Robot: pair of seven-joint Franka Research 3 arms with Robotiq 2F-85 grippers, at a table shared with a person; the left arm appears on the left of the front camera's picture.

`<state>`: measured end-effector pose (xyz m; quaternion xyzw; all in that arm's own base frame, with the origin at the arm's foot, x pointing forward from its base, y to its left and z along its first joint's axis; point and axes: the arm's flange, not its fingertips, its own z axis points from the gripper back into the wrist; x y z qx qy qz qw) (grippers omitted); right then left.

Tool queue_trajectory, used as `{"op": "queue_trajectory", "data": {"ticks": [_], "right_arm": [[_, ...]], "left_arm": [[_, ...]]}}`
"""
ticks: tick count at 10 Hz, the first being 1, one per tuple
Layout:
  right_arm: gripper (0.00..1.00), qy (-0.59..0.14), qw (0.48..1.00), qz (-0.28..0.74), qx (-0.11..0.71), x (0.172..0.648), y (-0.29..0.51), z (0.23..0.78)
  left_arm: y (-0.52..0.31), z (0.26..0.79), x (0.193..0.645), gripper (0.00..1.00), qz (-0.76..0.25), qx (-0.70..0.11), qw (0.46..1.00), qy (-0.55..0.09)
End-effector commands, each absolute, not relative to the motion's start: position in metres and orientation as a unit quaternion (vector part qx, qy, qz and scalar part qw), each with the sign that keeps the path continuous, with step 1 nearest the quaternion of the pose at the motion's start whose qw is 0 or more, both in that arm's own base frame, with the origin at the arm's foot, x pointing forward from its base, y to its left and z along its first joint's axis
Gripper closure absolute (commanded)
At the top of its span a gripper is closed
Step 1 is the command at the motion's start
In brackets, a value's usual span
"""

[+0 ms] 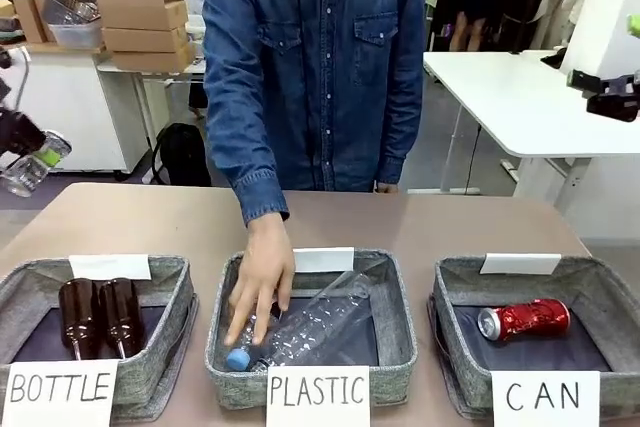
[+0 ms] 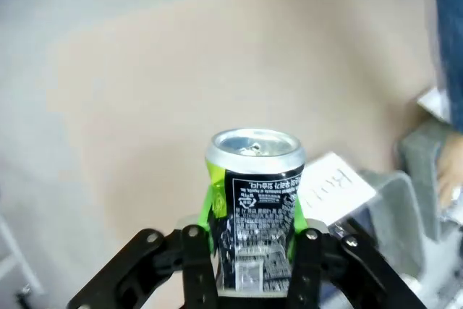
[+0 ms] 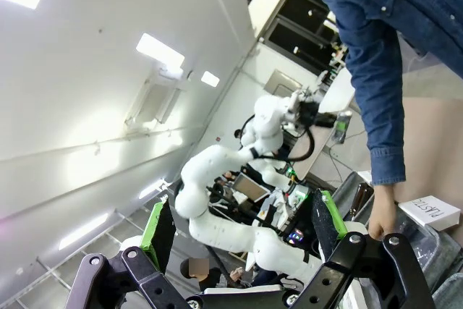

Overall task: Sort the can waste into the basket.
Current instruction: Pick up the can waste from the table and place it in the right Fabric basket.

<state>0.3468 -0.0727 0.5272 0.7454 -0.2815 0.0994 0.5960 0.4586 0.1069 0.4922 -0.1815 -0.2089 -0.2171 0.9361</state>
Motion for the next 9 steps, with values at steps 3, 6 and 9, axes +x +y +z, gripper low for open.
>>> {"op": "queue_trajectory", "data": {"ticks": [3, 6, 9], "right_arm": [[0.0, -0.282, 0.598, 0.107, 0.743, 0.346, -0.074, 0.528], [0.0, -0.282, 0.598, 0.107, 0.743, 0.346, -0.074, 0.528], [0.0, -0.282, 0.598, 0.107, 0.743, 0.346, -0.074, 0.528]], "left_arm": [[0.037, 0.474, 0.362, 1.0, -0.457, -0.24, 0.824, -0.236], [-0.008, 0.481, 0.341, 1.0, -0.616, -0.245, 0.709, -0.241], [-0.016, 0.48, 0.338, 1.0, -0.578, -0.225, 0.748, -0.236]]}}
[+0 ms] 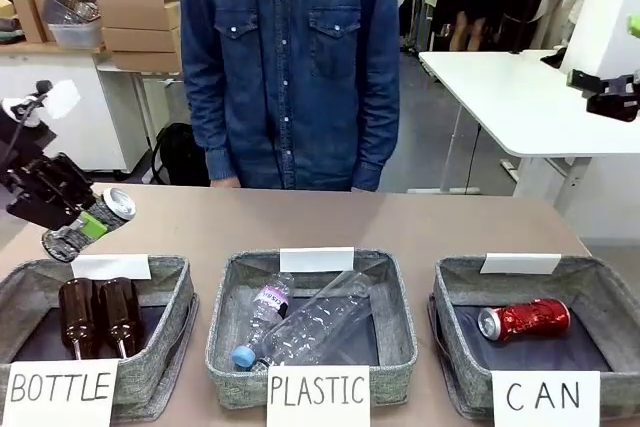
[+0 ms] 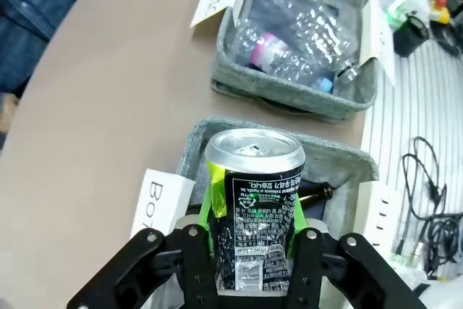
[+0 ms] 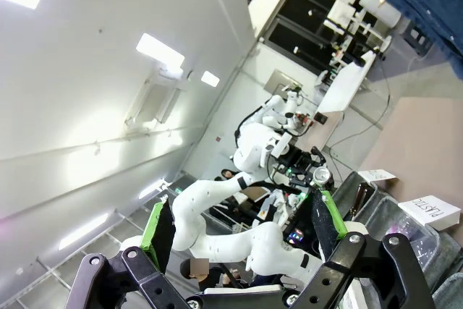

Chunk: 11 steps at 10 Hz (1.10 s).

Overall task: Sort the can waste into the basket.
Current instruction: Pick up the can waste from the table and place it in the right Fabric basket.

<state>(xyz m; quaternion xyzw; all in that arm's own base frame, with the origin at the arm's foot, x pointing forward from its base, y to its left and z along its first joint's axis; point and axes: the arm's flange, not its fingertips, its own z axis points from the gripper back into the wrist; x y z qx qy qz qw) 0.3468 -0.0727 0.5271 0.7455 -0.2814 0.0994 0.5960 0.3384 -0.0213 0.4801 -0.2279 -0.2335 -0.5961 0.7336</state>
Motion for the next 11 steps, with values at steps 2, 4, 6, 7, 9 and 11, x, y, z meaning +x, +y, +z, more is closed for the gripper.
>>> {"op": "queue_trajectory", "data": {"ticks": [2, 4, 6, 7, 9, 11], "right_arm": [[0.0, -0.282, 0.598, 0.107, 0.743, 0.346, -0.074, 0.528], [0.0, -0.282, 0.598, 0.107, 0.743, 0.346, -0.074, 0.528], [0.0, -0.263, 0.592, 0.107, 0.754, 0.337, -0.081, 0.54], [0.0, -0.258, 0.603, 0.108, 0.747, 0.325, -0.098, 0.548], [0.0, -0.285, 0.647, 0.068, 0.704, 0.303, -0.149, 0.555], [0.0, -0.292, 0.697, 0.06, 0.653, 0.254, -0.208, 0.557]], "left_arm": [[-0.016, 0.48, 0.338, 1.0, -0.578, -0.225, 0.748, -0.236], [-0.014, 0.48, 0.339, 0.59, -0.586, -0.226, 0.741, -0.235], [-0.085, 0.504, 0.345, 0.59, -0.611, -0.242, 0.687, -0.309], [-0.145, 0.525, 0.347, 0.59, -0.621, -0.25, 0.665, -0.333], [-0.248, 0.552, 0.347, 0.59, -0.654, -0.244, 0.633, -0.334], [-0.347, 0.566, 0.355, 0.59, -0.688, -0.261, 0.594, -0.323]]}}
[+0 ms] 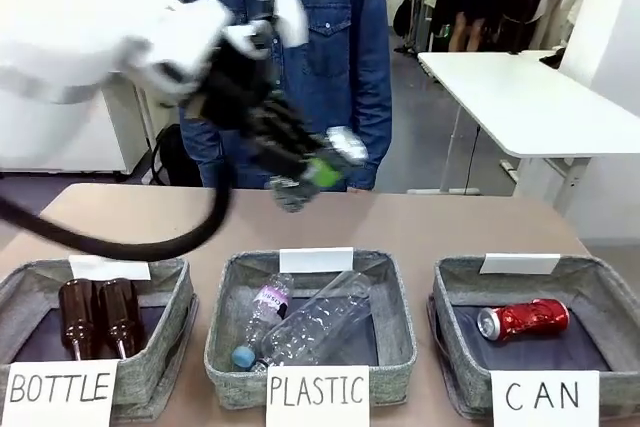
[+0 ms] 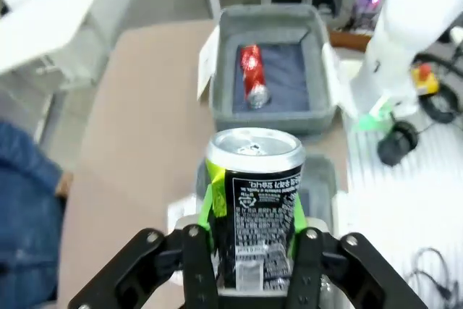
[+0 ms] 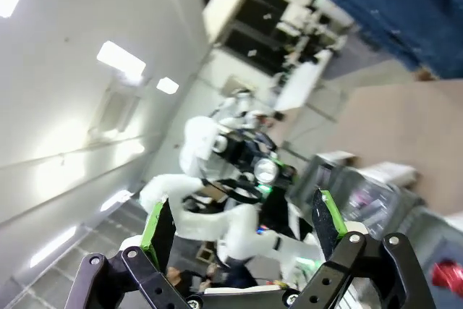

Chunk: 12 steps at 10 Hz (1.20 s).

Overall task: Sort the can waste into the basket.
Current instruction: Pick up the can waste from the table and place it in the right Fabric basket.

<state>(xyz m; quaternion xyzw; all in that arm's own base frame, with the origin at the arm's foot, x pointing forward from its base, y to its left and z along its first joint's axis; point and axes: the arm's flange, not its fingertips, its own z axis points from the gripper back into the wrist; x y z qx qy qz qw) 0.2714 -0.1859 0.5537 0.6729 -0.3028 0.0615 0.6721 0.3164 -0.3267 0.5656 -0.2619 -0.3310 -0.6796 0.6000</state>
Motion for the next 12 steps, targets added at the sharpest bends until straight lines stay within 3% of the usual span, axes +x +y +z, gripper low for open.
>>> {"op": "queue_trajectory", "data": {"ticks": [1, 3, 4, 7, 8, 9, 12], "right_arm": [[0.0, -0.289, 0.736, 0.057, 0.61, 0.22, -0.235, 0.553], [0.0, -0.256, 0.781, 0.041, 0.569, 0.177, -0.249, 0.534], [0.0, -0.251, 0.778, 0.046, 0.574, 0.167, -0.25, 0.523], [0.0, -0.279, 0.762, 0.023, 0.584, 0.182, -0.253, 0.543], [0.0, -0.279, 0.762, 0.023, 0.584, 0.182, -0.253, 0.543], [0.0, -0.279, 0.762, 0.023, 0.584, 0.182, -0.253, 0.543], [0.0, -0.279, 0.762, 0.023, 0.584, 0.182, -0.253, 0.543]], "left_arm": [[-0.41, 0.566, 0.361, 0.59, -0.702, -0.273, 0.579, -0.312], [-0.507, 0.558, 0.387, 0.59, -0.74, -0.257, 0.539, -0.31], [-0.551, 0.55, 0.405, 0.59, -0.736, -0.28, 0.543, -0.292], [-0.66, 0.508, 0.422, 0.59, -0.708, -0.385, 0.529, -0.264], [-0.677, 0.496, 0.413, 0.59, -0.726, -0.381, 0.516, -0.247], [-0.618, 0.494, 0.419, 0.59, -0.711, -0.355, 0.535, -0.286], [-0.646, 0.479, 0.418, 0.59, -0.71, -0.375, 0.529, -0.276]]}}
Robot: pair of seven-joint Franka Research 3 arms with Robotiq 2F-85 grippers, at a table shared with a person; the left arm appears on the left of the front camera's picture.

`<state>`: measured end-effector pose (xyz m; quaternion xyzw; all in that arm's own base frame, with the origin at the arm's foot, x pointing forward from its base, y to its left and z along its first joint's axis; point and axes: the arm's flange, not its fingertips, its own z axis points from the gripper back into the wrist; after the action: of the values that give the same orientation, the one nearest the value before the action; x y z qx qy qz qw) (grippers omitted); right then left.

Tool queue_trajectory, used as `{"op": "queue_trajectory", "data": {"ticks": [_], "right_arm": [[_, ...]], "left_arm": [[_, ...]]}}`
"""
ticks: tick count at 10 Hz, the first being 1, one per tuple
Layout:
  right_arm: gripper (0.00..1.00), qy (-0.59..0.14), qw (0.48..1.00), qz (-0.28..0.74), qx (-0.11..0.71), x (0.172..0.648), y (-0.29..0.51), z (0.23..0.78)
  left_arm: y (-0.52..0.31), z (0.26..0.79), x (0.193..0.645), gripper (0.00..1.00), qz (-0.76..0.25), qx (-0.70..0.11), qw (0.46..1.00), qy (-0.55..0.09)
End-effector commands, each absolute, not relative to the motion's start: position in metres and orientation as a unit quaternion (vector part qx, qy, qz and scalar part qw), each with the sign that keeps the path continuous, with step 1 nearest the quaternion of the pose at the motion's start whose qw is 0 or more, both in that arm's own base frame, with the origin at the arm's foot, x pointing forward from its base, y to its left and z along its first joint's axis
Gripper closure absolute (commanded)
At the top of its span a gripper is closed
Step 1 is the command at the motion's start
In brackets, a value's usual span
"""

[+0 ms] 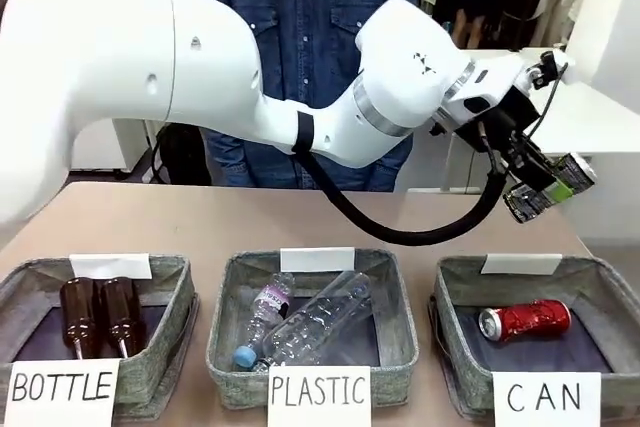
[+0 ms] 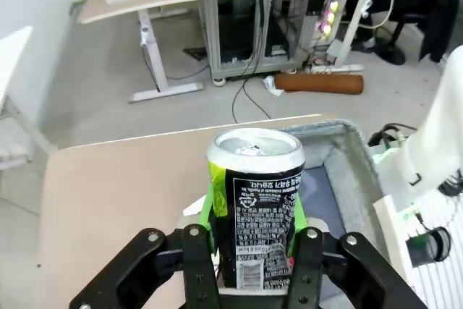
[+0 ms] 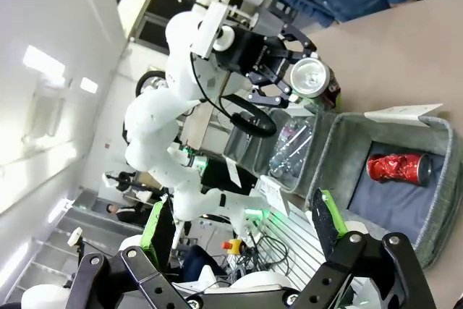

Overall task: Sort the can waste into the basket.
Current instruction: Pick up the can waste from the table and place it in the right Fabric basket.

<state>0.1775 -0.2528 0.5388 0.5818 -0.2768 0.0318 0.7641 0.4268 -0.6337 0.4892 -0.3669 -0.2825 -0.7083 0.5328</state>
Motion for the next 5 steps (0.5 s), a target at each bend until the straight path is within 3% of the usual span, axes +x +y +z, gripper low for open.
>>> {"op": "queue_trajectory", "data": {"ticks": [1, 2, 5], "right_arm": [[0.0, -0.279, 0.762, 0.023, 0.584, 0.182, -0.253, 0.543], [0.0, -0.279, 0.762, 0.023, 0.584, 0.182, -0.253, 0.543], [0.0, -0.279, 0.762, 0.023, 0.584, 0.182, -0.253, 0.543]], "left_arm": [[-0.643, 0.482, 0.409, 0.59, -0.703, -0.435, 0.511, -0.235], [-0.643, 0.482, 0.392, 0.59, -0.716, -0.441, 0.499, -0.208], [-0.647, 0.483, 0.379, 0.59, -0.73, -0.418, 0.5, -0.207]]}}
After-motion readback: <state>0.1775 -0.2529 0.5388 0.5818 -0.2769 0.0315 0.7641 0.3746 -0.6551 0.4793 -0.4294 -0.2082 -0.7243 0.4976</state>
